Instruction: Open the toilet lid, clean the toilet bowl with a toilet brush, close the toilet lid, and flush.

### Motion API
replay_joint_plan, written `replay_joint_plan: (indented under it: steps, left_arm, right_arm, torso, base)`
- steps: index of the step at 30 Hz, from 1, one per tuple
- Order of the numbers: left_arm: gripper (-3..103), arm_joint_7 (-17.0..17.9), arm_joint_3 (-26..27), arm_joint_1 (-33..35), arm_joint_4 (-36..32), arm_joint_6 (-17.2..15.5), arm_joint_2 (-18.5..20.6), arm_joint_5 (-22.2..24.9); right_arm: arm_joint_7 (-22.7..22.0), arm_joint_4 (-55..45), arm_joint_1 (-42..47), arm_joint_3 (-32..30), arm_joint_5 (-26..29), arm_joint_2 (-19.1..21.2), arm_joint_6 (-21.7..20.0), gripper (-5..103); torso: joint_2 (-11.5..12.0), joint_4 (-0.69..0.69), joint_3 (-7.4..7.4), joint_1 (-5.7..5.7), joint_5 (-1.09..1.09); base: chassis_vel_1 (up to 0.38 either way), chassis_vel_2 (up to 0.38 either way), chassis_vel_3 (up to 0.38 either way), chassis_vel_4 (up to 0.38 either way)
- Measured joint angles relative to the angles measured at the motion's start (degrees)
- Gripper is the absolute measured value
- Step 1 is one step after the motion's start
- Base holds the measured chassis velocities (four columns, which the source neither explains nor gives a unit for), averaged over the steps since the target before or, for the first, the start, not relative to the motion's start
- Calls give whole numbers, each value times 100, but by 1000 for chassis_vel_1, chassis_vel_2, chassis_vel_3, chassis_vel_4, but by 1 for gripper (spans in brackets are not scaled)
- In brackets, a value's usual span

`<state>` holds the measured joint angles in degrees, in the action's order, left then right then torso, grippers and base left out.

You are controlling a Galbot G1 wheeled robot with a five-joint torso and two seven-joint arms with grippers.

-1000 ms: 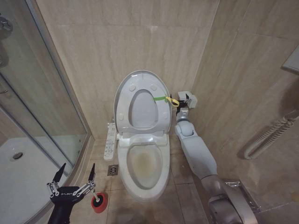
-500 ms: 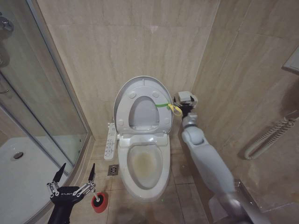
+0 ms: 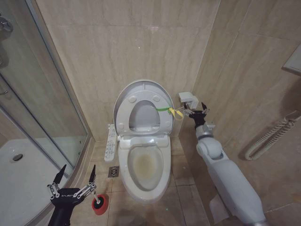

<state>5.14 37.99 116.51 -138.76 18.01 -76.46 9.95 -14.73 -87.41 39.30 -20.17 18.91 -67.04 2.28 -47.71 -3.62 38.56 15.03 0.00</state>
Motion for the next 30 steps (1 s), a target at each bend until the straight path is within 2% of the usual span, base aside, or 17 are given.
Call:
replay_joint_plan:
  steps: [2, 6, 12, 16, 20, 21, 25, 30]
  left_arm:
    - [100, 0, 0, 0, 1, 0, 0, 0]
    - [100, 0, 0, 0, 0, 0, 1, 0]
    - [100, 0, 0, 0, 0, 0, 1, 0]
    - [100, 0, 0, 0, 0, 0, 0, 0]
    - [100, 0, 0, 0, 0, 0, 0, 0]
    - [100, 0, 0, 0, 0, 0, 0, 0]
    - [100, -1, -1, 0, 0, 0, 0, 0]
    - [100, 0, 0, 0, 0, 0, 0, 0]
  right_arm:
    - [40, 465, -320, -29, -136, -106, 119, 100]
    - [54, 833, -677, 55, -115, -236, 89, 100]
    - [36, 779, -790, 271, -94, -357, -23, 100]
    - [-32, 205, -499, 380, -32, -205, -120, 100]
    - [-108, -737, 205, 270, 283, 328, -279, 100]
    - [-108, -737, 205, 270, 283, 328, -279, 100]
    - [-289, -1952, 1303, -15, 777, 668, -759, 100]
    - [-482, -2699, 1936, -165, 923, 691, -1062, 100]
  torso:
    - [0, 0, 1, 1, 0]
    - [0, -2, 1, 1, -1]
    - [0, 0, 1, 1, -1]
    - [0, 0, 1, 1, -1]
    - [0, -4, 0, 1, -1]
    - [0, -4, 0, 1, -1]
    - [0, -6, 0, 0, 1]
    - [0, -3, -1, -1, 0]
  base:
    - [0, 0, 0, 0]
    - [0, 0, 0, 0]
    - [0, 0, 0, 0]
    - [0, 0, 0, 0]
    - [0, 0, 0, 0]
    - [0, 0, 0, 0]
    - [0, 0, 0, 0]
    - [0, 0, 0, 0]
